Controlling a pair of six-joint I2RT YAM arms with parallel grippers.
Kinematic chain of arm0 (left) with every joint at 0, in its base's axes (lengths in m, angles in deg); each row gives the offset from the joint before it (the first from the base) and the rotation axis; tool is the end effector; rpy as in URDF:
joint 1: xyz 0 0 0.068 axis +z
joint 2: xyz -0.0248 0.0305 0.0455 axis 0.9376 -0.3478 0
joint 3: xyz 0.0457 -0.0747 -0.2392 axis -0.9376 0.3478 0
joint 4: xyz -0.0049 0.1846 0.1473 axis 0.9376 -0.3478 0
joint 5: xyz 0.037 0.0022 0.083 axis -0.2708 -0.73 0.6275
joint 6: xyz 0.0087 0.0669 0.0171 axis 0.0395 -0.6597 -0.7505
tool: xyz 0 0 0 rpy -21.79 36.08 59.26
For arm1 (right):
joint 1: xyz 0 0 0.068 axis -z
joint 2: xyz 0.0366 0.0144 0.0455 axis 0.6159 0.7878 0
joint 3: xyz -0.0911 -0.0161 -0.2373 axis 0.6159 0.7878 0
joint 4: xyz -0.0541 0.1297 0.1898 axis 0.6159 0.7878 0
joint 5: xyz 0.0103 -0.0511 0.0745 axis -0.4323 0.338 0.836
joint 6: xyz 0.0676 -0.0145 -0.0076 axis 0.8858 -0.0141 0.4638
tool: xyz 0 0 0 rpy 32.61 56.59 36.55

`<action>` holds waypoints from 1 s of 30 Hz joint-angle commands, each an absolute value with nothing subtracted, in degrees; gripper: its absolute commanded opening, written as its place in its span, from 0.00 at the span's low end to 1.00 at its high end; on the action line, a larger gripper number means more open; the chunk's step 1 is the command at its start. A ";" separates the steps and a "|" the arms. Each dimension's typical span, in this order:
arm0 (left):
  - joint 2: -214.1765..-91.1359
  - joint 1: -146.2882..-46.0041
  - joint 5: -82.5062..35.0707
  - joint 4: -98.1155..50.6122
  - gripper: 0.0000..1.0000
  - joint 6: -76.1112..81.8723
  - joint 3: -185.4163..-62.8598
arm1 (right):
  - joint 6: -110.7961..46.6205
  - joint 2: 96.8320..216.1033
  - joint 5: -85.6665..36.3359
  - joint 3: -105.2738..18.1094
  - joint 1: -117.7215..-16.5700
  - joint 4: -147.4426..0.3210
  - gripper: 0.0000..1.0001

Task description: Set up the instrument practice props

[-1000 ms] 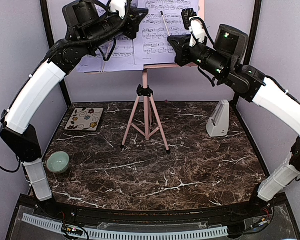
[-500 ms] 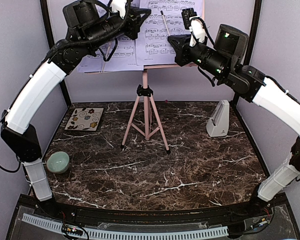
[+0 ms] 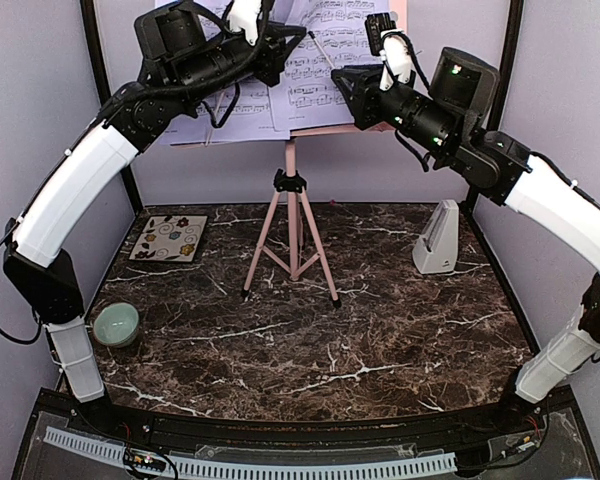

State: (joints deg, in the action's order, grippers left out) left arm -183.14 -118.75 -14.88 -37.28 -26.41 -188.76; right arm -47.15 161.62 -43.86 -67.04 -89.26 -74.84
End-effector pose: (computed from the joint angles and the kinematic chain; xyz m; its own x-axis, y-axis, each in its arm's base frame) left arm 0.2403 -0.2766 0.5563 0.4360 -0.0387 -0.8991 0.6477 0.7072 0.2836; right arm 0.2145 0.2492 0.4955 0.2373 0.0709 -0.9688 -0.6144 0.7835 -0.0931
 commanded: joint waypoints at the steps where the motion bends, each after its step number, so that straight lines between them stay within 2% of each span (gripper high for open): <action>1: -181.03 -118.51 -14.20 -35.55 0.14 -26.28 -188.28 | -46.83 160.47 -43.32 -67.48 -89.30 -77.57 0.24; 6: -178.98 -118.51 -13.95 -35.77 0.37 -26.00 -187.78 | -46.55 160.08 -42.86 -67.35 -89.35 -77.59 0.28; 14: -174.25 -118.60 -13.94 -36.47 0.51 -23.97 -184.64 | -46.37 159.42 -43.09 -66.59 -89.35 -77.93 0.36; 17: -173.24 -118.60 -13.23 -38.08 0.60 -23.73 -184.54 | -46.44 159.28 -43.45 -66.41 -89.35 -77.59 0.36; 20: -171.85 -118.61 -13.37 -40.32 0.63 -23.13 -183.78 | -46.38 158.82 -44.14 -66.03 -89.38 -77.44 0.38; 30: -160.79 -119.52 -15.15 -41.58 0.75 -20.90 -167.10 | -44.22 152.83 -42.43 -61.39 -89.39 -74.33 0.68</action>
